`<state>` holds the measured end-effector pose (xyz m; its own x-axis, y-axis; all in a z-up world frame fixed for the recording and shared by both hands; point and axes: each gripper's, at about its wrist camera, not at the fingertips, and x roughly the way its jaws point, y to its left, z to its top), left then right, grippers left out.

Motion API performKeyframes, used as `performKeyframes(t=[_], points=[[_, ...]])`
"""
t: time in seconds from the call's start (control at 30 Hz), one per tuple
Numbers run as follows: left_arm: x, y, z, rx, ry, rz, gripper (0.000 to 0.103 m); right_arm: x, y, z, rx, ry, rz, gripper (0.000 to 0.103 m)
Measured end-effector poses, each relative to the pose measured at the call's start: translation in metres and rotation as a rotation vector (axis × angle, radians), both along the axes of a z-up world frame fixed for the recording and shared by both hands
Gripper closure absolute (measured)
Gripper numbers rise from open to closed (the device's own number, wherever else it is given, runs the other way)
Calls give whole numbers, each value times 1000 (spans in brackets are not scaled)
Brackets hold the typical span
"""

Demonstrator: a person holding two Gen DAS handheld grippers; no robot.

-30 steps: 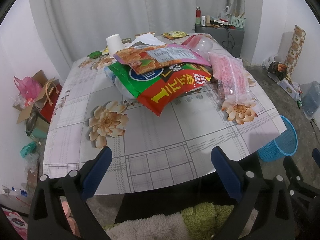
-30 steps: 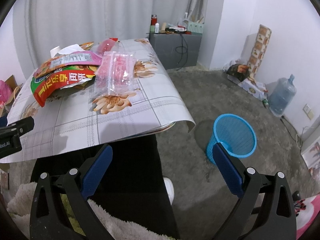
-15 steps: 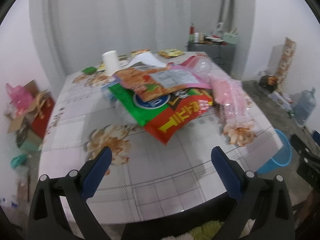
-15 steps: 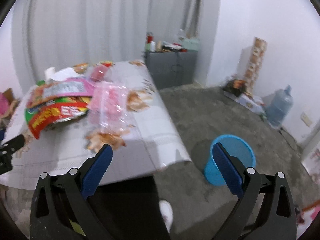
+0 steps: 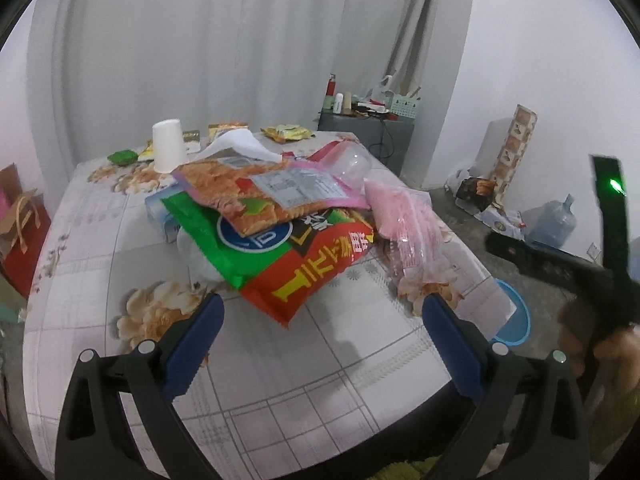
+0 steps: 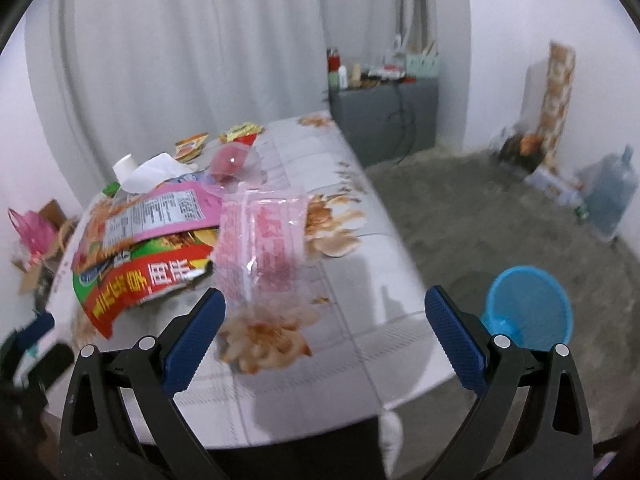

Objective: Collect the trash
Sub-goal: 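Grasp the clear plastic wrapper with red print with the right tool, then grasp the pink knitted pad with the left tool while the right tool holds the wrapper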

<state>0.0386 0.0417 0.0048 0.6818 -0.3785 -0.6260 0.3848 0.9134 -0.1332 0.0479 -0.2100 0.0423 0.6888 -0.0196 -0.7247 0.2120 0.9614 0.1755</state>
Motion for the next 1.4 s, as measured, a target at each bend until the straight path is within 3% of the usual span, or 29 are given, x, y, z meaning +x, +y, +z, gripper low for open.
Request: performKeyframes(t=[0.2,0.4,0.57,0.9,1.0,1.33,1.4], points=[[9,-3,-9,0,41,-32,6,35,13,-12,-3,35,66,8],[15,-10,-13,4,29,-64,6,61,20,-27,3,63,114,8],[15,-16,-10,7,-32,-112,6,65,18,-31,20,93,128,30],[27,-30,-5,-6,-44,-146,6,50,-13,-38,207,128,110,92],[29,-36,-1,-12,-52,-159,7,45,-20,-40,260,123,109,100],[35,-56,4,-36,-10,-204,32,23,-48,-32,416,57,121,103],[36,-61,3,-34,-2,-212,38,23,-56,-34,471,56,109,97]])
